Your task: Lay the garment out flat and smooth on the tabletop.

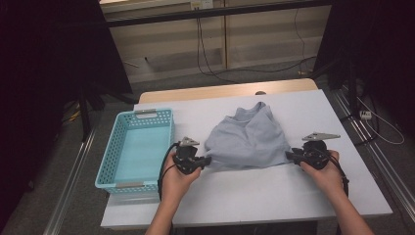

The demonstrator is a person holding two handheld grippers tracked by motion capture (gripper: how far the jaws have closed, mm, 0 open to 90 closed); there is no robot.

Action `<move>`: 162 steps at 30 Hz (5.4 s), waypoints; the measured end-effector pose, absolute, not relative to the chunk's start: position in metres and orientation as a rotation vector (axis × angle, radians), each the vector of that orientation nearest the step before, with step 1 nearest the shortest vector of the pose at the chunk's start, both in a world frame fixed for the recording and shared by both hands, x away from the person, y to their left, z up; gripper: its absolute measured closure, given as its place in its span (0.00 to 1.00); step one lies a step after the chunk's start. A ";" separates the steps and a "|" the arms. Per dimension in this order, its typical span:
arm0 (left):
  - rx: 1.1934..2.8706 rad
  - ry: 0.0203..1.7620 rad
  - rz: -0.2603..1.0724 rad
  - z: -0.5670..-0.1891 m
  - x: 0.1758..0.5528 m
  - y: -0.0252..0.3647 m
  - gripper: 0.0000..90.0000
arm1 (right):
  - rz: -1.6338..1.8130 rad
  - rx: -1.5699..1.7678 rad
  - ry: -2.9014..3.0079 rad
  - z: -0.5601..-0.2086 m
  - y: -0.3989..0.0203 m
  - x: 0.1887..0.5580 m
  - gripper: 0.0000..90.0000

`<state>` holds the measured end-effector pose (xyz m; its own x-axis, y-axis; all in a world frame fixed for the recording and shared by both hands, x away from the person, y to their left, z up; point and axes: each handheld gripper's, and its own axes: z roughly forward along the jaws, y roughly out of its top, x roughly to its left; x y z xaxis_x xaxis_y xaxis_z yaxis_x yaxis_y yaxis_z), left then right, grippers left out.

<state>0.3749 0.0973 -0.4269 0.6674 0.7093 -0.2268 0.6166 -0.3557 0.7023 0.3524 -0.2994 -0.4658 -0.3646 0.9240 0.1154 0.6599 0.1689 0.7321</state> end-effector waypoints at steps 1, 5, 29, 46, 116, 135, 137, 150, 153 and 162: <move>2.080 1.023 0.142 -0.427 0.375 0.097 0.95 | 1.024 1.501 2.097 -0.466 -0.300 0.352 0.83; 2.082 1.023 0.122 -0.427 0.375 0.097 0.94 | 1.072 1.512 2.102 -0.463 -0.304 0.349 0.97; 1.984 1.044 0.143 -0.416 0.376 0.099 0.60 | 1.015 1.492 2.084 -0.452 -0.315 0.327 0.97; 2.022 1.148 0.270 -0.447 0.416 0.075 0.48 | 0.951 1.436 2.114 -0.454 -0.306 0.327 0.95; 1.969 1.180 0.320 -0.437 0.443 0.096 0.63 | 0.927 1.502 2.108 -0.456 -0.313 0.331 0.97; 2.007 1.235 0.179 -0.462 0.438 0.087 0.82 | 0.978 1.456 2.120 -0.456 -0.311 0.328 0.98; 2.009 1.242 0.164 -0.461 0.440 0.087 0.86 | 0.984 1.460 2.119 -0.458 -0.312 0.329 0.99; 1.986 1.259 0.124 -0.441 0.446 0.099 0.96 | 0.994 1.466 2.136 -0.460 -0.313 0.331 1.00; 1.981 1.267 0.130 -0.436 0.449 0.102 0.96 | 0.990 1.464 2.138 -0.460 -0.313 0.331 1.00; 2.005 1.271 0.135 -0.439 0.450 0.105 0.96 | 1.006 1.471 2.136 -0.461 -0.314 0.331 1.00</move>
<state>0.4498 0.1047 -0.4391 0.5026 0.8153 -0.2876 0.7368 -0.2300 0.6357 0.3312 -0.3137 -0.4612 -0.3947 0.9133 0.1000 0.6590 0.2055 0.7235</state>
